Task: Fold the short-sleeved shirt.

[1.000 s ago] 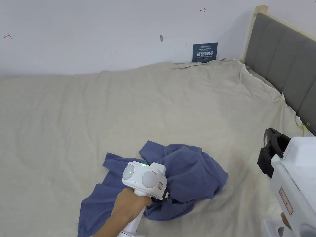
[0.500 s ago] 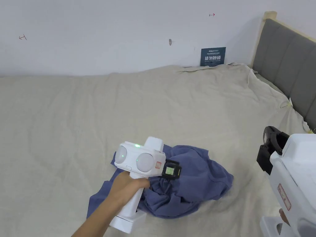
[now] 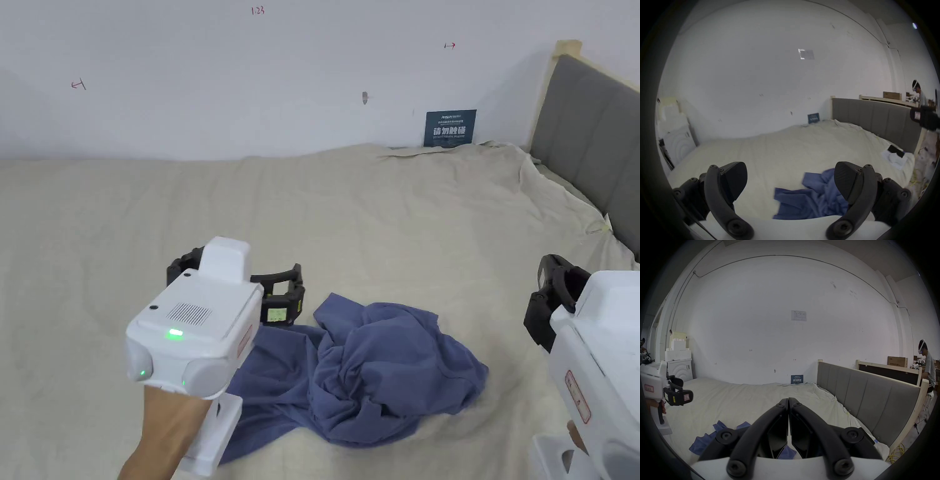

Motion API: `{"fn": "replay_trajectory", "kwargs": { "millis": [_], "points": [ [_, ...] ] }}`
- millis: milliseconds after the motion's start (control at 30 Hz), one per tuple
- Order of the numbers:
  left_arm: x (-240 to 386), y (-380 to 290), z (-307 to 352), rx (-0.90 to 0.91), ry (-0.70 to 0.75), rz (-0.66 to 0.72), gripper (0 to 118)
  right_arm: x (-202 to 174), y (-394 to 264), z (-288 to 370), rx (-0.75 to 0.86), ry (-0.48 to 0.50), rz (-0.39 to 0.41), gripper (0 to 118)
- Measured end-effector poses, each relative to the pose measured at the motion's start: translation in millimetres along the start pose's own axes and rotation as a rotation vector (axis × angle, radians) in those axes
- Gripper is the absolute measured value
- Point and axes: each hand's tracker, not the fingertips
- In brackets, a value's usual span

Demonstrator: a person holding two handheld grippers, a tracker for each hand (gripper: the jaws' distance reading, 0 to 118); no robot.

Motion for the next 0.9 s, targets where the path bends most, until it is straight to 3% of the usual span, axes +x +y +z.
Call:
{"fn": "replay_trajectory", "kwargs": {
  "millis": [200,300,367,900],
  "points": [
    [-16,-32,23,0.041,0.085,0.018,96,-5,-2,2,0.005,0.006,-0.004,0],
    [-23,-41,33,0.049,0.101,0.046,60,-9,0,5,0.003,0.01,-0.004,0],
    [-26,-45,38,0.06,0.13,0.087,2,-10,0,6,0.003,0.012,-0.004,0],
    [-35,-58,33,-0.049,0.114,0.12,0,-10,-4,2,-0.004,0.018,-0.005,0]
  ]
}}
